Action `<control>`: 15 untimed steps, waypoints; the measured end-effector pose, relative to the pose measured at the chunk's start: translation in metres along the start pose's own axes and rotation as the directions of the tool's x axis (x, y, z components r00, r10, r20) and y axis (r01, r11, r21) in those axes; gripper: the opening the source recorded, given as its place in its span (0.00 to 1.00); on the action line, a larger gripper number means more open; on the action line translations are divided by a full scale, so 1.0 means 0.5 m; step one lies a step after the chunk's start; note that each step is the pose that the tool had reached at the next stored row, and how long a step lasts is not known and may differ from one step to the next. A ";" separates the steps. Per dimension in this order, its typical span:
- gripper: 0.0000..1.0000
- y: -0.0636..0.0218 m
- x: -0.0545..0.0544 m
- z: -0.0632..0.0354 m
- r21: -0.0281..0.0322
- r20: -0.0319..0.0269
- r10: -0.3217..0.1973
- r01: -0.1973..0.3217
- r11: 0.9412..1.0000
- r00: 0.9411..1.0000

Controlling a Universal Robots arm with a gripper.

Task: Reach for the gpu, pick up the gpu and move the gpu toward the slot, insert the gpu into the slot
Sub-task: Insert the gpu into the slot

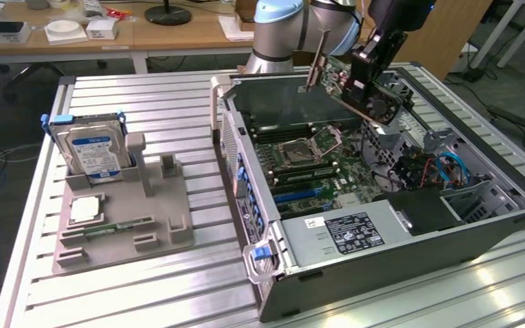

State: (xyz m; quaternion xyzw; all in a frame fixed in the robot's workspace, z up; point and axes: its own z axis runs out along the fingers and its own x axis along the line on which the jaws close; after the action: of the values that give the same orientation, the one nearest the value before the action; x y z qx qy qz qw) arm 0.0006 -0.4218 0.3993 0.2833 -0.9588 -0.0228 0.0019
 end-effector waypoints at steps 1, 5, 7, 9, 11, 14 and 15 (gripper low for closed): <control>0.27 0.000 0.000 0.000 0.000 -0.001 -0.018 0.018 1.000 1.000; 0.27 0.000 0.000 0.000 -0.001 -0.004 -0.091 0.091 0.996 0.996; 0.27 0.000 0.000 0.001 -0.001 -0.006 -0.126 0.126 0.992 0.992; 0.27 0.000 0.000 0.001 -0.002 -0.007 -0.163 0.163 0.987 0.987; 0.27 0.000 0.000 0.001 -0.003 -0.009 -0.198 0.198 0.980 0.980; 0.27 0.000 0.000 0.001 -0.004 -0.011 -0.251 0.251 0.968 0.968; 0.27 0.000 0.000 0.001 -0.004 -0.012 -0.270 0.270 0.963 0.963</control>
State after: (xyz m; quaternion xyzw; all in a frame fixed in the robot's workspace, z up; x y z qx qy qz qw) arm 0.0006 -0.4218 0.3986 0.4112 -0.9112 -0.0223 0.0050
